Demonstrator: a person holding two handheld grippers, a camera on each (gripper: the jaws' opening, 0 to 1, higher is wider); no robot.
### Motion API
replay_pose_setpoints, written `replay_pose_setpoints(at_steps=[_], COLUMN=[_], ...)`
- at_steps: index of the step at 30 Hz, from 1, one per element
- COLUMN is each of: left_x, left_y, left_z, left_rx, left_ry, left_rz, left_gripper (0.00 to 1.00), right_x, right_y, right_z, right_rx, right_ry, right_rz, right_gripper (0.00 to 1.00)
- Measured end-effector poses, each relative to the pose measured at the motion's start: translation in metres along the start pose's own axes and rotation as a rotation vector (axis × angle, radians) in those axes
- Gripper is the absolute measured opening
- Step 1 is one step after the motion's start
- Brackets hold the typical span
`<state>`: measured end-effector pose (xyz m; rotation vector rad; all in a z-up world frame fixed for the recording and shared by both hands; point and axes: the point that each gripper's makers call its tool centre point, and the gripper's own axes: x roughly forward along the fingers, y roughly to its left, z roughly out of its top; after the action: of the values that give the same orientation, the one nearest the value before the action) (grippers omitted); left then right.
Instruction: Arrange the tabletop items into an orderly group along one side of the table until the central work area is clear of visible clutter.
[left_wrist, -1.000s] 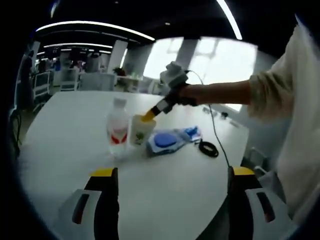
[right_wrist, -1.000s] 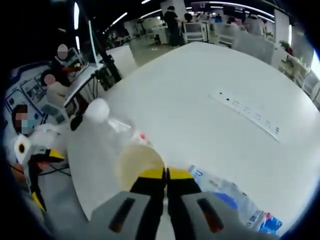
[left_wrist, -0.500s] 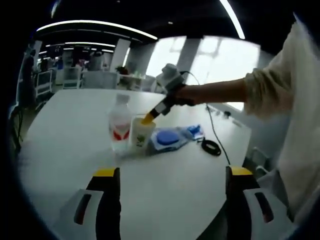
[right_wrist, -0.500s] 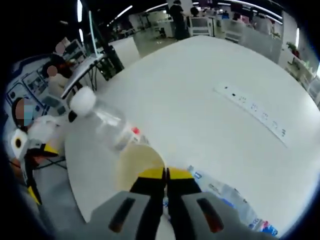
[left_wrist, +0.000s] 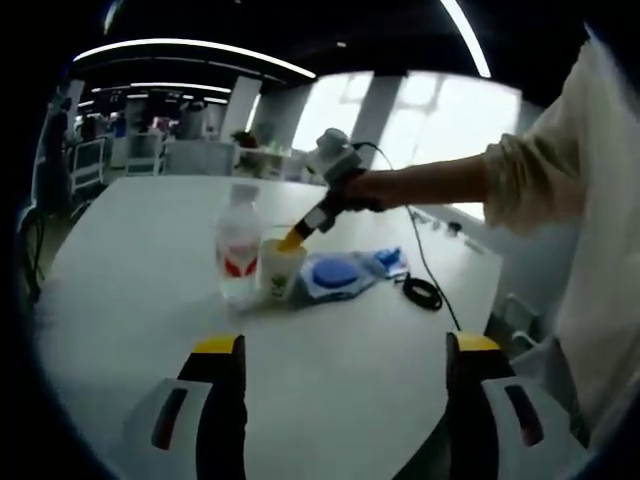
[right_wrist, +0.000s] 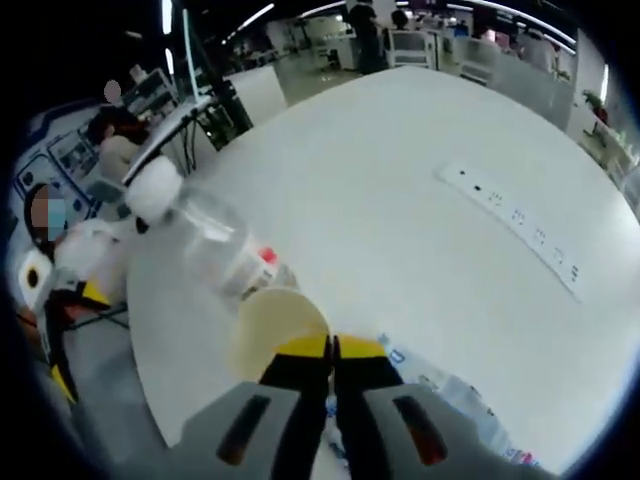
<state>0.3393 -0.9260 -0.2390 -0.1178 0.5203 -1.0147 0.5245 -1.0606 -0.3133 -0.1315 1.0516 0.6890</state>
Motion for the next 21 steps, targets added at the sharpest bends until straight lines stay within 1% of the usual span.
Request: replay_pose_setpoints(at_steps=[5,9,11,12,13,14,15,16,17,19,20,21], left_x=[0.0002,0.0007,0.0014,0.0016,0.0019,0.0023,0.0027,0.0031,0.0035,0.0039,0.0041,0.0043], left_y=[-0.0002,0.0000,0.0001,0.0001,-0.0002,-0.0004,-0.0006,-0.0007,-0.0009,-0.0010,-0.0011,-0.0013], left_z=[-0.0018,-0.0018,-0.0021,-0.0022,-0.0017,-0.0015,-0.0015,-0.0014,-0.0015,-0.0008,-0.0005,-0.0007], left_rx=[-0.001,-0.002,-0.005,-0.003,-0.003,-0.003,-0.003,-0.001,0.002,0.002,-0.001,0.000], left_ry=[0.002,-0.001,0.000,0.000,-0.002,-0.003,-0.002,-0.002,0.000,-0.005,-0.006,-0.004], left_rz=[-0.004,-0.005,-0.006,-0.006,-0.007,-0.008,-0.008,-0.008,-0.009,-0.008,-0.008,-0.009], left_gripper=[0.77,0.77,0.76,0.76,0.76,0.75,0.75,0.75,0.74,0.73,0.73,0.74], right_x=[0.0014,0.0028,0.0027,0.0027,0.0022,0.0019,0.0016,0.0014,-0.0003,0.0004,-0.0003,-0.0010], right_y=[0.0013,0.0029,-0.0001,0.0016,0.0046,0.0031,0.0036,0.0039,0.0019,0.0048,0.0008,0.0026], right_z=[0.0006,0.0030,0.0012,0.0047,0.0043,0.0034,0.0057,0.0092,0.0045,0.0048,0.0005,0.0035], right_rx=[0.001,-0.024,-0.019,-0.033,-0.014,-0.007,-0.021,-0.027,0.010,-0.025,-0.021,-0.041], right_ry=[-0.005,-0.018,-0.009,-0.034,-0.035,-0.030,-0.047,-0.071,-0.042,-0.046,-0.019,-0.045], right_rz=[0.004,0.017,0.005,0.019,0.038,0.030,0.034,0.035,0.017,0.038,0.015,0.016], right_gripper=[0.00,0.00,0.00,0.00,0.00,0.00,0.01,0.05,0.08,0.07,0.08,0.09])
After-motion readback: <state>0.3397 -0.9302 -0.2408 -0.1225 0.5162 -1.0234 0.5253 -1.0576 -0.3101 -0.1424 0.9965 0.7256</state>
